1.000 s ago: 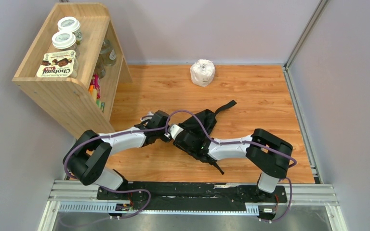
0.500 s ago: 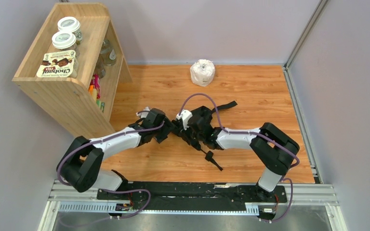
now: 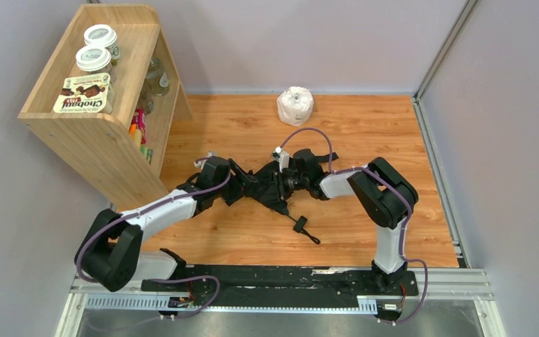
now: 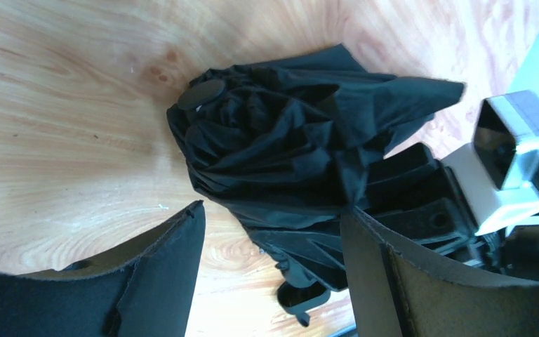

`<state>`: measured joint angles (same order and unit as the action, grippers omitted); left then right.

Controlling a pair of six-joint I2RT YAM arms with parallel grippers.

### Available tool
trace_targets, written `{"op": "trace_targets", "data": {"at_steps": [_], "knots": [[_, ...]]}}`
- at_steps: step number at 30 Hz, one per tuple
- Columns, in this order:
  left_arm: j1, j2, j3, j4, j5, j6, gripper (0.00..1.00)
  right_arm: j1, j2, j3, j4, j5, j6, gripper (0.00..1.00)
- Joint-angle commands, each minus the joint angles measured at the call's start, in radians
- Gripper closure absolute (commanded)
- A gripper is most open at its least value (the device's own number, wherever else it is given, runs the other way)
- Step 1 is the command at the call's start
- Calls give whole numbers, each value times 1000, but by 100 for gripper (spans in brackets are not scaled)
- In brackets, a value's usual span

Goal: Put away the umbrella

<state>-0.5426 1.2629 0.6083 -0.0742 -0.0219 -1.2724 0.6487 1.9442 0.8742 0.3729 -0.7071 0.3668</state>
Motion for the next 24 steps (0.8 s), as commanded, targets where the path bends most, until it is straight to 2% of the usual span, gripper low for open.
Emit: {"op": "trace_targets", "data": {"at_steps": [1, 2, 6, 7, 10, 12, 14, 16, 18, 19, 20, 21, 22, 24], "knots": [[3, 96, 16, 79, 82, -50, 23, -3, 134, -70, -318, -15, 43, 100], [3, 114, 16, 39, 68, -86, 23, -4, 131, -58, -325, -23, 47, 100], [3, 196, -28, 70, 39, -146, 23, -14, 130, -24, -348, -68, 58, 100], [3, 219, -33, 101, 43, -147, 23, -17, 133, -8, -365, -81, 55, 100], [3, 309, -27, 56, 43, -142, 23, -20, 142, 34, -426, -121, 41, 100], [3, 348, -33, 48, -21, -120, 23, -18, 141, 49, -436, -150, 37, 100], [1, 392, -42, 69, -38, -110, 22, -20, 140, 63, -448, -179, 27, 100], [1, 423, -39, 25, -52, -97, 23, -20, 144, 86, -492, -209, 0, 100], [1, 440, -59, 33, -73, -78, 32, -20, 141, 108, -529, -232, -22, 100], [1, 447, -68, 54, -82, -77, 46, -20, 137, 117, -545, -242, -31, 100], [1, 454, -100, 69, -87, -74, 51, -20, 133, 126, -560, -249, -38, 100], [3, 458, -113, 109, -90, -71, 61, -20, 131, 137, -569, -262, -43, 100], [3, 461, -123, 111, -85, -70, 67, -20, 131, 147, -580, -273, -46, 100], [3, 477, -117, 87, -63, -56, 73, -20, 124, 169, -612, -267, -60, 100]]}}
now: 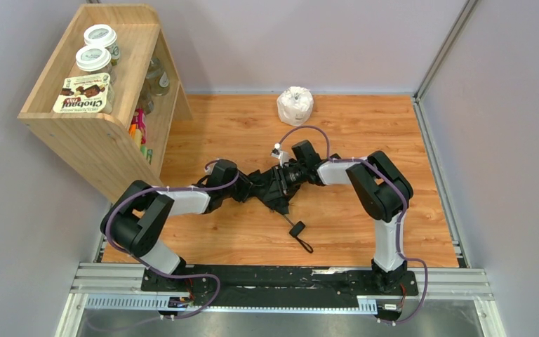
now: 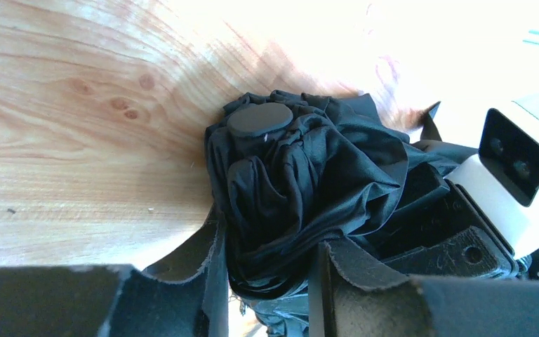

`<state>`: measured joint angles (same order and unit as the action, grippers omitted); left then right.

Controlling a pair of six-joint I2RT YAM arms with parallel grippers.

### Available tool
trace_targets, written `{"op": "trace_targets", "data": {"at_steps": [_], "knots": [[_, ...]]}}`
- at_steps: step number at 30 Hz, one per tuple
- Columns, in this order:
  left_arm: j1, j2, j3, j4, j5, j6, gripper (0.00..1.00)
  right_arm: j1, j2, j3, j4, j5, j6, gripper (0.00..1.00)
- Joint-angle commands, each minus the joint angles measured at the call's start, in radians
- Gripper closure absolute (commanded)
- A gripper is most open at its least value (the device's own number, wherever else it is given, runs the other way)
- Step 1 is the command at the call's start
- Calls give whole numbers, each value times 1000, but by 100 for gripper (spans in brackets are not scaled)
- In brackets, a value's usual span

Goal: Put away the umbrella

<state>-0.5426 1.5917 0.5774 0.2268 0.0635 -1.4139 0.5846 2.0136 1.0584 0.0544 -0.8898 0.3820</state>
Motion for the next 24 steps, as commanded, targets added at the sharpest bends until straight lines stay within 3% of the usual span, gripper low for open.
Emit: {"op": "trace_targets", "data": {"at_steps": [1, 2, 4, 9, 12, 15, 18, 20, 24], "knots": [[3, 161, -88, -213, -139, 87, 75, 44, 45, -5, -303, -77, -74, 95], [3, 166, -93, -205, -125, 82, 77, 44, 33, 5, -309, -66, -72, 86], [1, 172, -100, -198, -114, 82, 79, 44, -1, 29, -344, -6, -78, 80], [3, 163, -88, -222, -106, 105, 80, 50, -125, 141, -537, 208, -144, 32], [3, 155, -77, -256, -102, 112, 80, 60, -202, 230, -669, 322, -192, 15], [3, 152, -64, -261, -94, 113, 80, 99, -278, 284, -774, 509, -258, 9], [3, 152, -48, -274, -77, 115, 80, 199, -357, 246, -736, 777, -322, 7], [3, 151, -42, -279, -70, 112, 80, 285, -407, 160, -607, 988, -368, 5], [1, 146, -18, -305, -37, 122, 80, 391, -472, -50, -224, 1189, -457, 3]]}}
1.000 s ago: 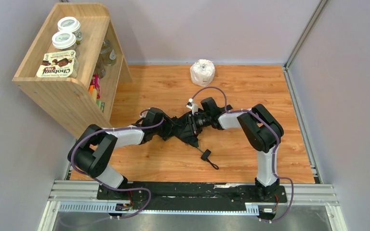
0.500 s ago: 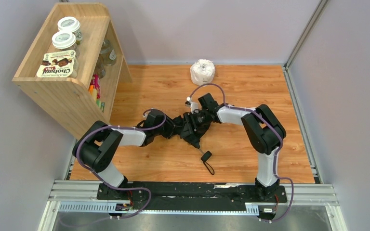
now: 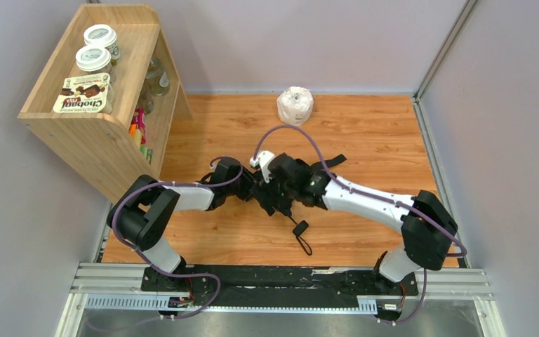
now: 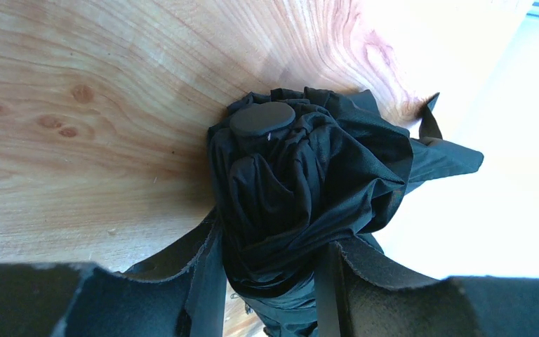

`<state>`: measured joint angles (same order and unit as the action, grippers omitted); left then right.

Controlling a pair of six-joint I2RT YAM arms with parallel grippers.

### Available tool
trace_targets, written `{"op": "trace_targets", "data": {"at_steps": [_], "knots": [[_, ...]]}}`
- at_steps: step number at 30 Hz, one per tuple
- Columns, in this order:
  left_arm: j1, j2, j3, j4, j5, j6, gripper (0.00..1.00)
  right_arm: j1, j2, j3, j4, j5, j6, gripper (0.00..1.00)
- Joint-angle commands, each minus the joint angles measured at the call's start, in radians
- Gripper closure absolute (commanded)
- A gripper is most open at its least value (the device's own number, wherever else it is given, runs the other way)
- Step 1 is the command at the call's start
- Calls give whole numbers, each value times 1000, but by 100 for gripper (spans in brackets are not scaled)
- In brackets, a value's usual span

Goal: Put away the umbrella

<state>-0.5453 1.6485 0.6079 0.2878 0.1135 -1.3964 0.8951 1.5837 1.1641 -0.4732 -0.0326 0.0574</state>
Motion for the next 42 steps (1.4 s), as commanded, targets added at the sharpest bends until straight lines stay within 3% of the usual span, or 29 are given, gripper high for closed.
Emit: {"op": "trace_targets", "data": {"at_steps": [1, 7, 12, 14, 18, 22, 28, 33, 42], "knots": [[4, 89, -45, -371, -86, 106, 80, 87, -33, -179, 365, 348, -146, 3], [5, 76, -48, -377, -68, 97, 79, 107, 105, -216, 591, 411, -246, 3], [4, 76, -48, -374, -61, 93, 79, 110, 214, -187, 631, 477, -258, 7], [4, 74, -45, -374, -60, 97, 79, 104, 251, -166, 575, 476, -216, 21], [5, 62, -34, -366, -52, 115, 78, 99, 271, -214, 478, 418, -88, 79], [5, 36, 0, -366, -51, 149, 76, 64, 303, -274, 354, 234, 67, 100], [5, -21, 81, -369, -40, 192, 57, 15, 309, -382, 373, -30, 168, 100], [19, -113, 110, -371, -54, 229, 25, -71, 332, -431, 445, -292, 219, 100], [38, -193, 63, -311, 26, 208, 24, -217, 426, -425, 516, -645, 304, 100]]}}
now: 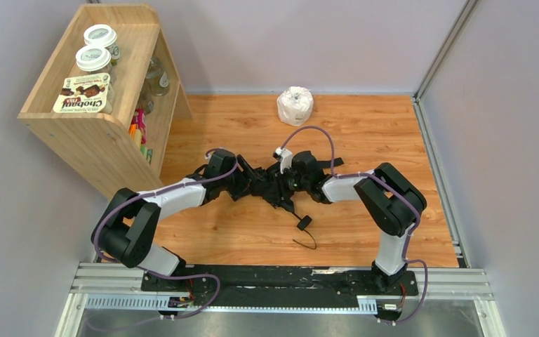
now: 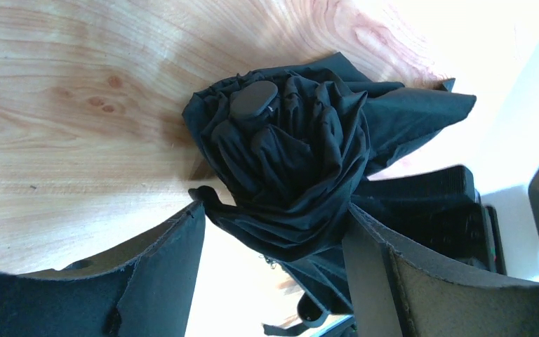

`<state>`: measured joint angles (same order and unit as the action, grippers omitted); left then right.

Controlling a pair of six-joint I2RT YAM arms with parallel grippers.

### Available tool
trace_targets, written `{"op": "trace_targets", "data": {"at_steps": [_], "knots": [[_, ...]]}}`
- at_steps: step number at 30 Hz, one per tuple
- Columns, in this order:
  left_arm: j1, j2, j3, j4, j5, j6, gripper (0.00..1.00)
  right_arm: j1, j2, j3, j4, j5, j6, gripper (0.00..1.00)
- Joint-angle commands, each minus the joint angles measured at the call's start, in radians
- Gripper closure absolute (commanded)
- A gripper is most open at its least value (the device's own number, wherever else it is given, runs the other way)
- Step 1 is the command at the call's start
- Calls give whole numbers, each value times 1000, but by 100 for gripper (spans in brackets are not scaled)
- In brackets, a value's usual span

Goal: Put away the umbrella

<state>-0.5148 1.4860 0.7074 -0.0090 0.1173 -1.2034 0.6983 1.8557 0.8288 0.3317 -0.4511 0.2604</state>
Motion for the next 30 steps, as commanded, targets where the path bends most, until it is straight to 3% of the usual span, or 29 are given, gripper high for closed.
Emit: {"op": "trace_targets", "data": {"at_steps": [1, 6, 13, 17, 19, 21, 23, 26, 30], "knots": [[6, -32, -45, 3, 25, 7, 23, -37, 163, -91, -272, -254, 123, 100], [6, 0, -69, 32, 42, -65, 23, -82, 195, -47, -252, -360, 155, 100], [6, 176, -19, 14, -24, -56, 23, -125, 226, 62, -325, -480, 125, 100], [-25, 227, -71, -26, -48, -70, 24, -140, 250, 130, -408, -552, 103, 100], [-40, 241, -132, 3, -61, -91, 33, -140, 257, 145, -408, -566, 99, 100], [-53, 261, -163, 69, -67, -100, 61, -138, 258, 153, -401, -581, 106, 100], [-62, 278, -175, 57, -73, -94, 75, -138, 252, 159, -414, -580, 94, 100], [-80, 277, -195, 49, -100, -93, 82, -138, 218, 176, -471, -514, 73, 93], [-85, 266, -221, 50, -111, -87, 86, -131, 107, 240, -594, -370, 36, 68]]}}
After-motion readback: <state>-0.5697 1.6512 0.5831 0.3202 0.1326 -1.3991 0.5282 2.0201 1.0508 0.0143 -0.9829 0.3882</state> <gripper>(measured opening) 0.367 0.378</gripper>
